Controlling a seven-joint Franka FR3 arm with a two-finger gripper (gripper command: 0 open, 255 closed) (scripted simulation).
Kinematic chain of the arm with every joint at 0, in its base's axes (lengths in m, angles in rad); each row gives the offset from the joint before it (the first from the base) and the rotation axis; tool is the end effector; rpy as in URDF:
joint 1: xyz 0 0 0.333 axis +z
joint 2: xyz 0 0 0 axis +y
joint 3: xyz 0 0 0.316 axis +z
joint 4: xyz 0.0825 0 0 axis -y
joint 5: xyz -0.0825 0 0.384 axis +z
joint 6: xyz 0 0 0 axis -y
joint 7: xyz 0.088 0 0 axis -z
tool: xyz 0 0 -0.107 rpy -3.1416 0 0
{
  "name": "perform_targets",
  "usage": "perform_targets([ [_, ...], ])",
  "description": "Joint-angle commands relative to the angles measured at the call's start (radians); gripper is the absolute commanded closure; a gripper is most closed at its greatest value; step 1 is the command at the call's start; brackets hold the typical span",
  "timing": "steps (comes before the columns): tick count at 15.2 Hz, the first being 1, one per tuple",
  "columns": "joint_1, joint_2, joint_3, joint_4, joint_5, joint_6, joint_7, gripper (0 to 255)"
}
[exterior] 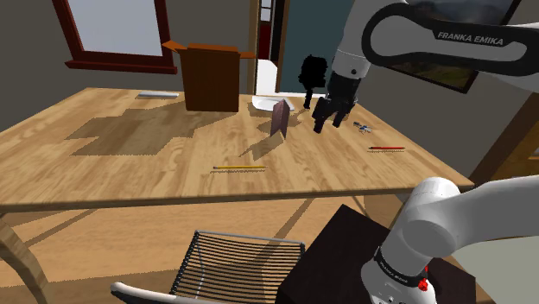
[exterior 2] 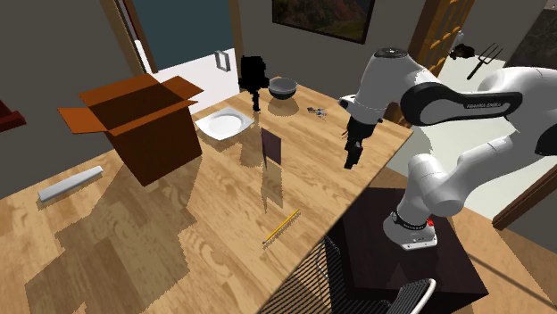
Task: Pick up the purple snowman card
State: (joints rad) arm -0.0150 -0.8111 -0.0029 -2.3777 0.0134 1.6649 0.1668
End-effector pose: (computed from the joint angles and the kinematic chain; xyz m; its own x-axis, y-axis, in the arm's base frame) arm 0.3094 -0.0045 0.5967 0.9784 -0.1841 0.0942 -0.1819 -0.9828 -0.0316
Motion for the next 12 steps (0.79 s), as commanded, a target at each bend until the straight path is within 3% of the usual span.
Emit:
perform_targets([
  [1, 0.0, 0.0, 0.0, 0.0, 0.0, 0.0, 0.0, 0],
  [12, -0.085, 0.467, -0.007, 0.344, -0.014, 0.077, 0.172, 0],
])
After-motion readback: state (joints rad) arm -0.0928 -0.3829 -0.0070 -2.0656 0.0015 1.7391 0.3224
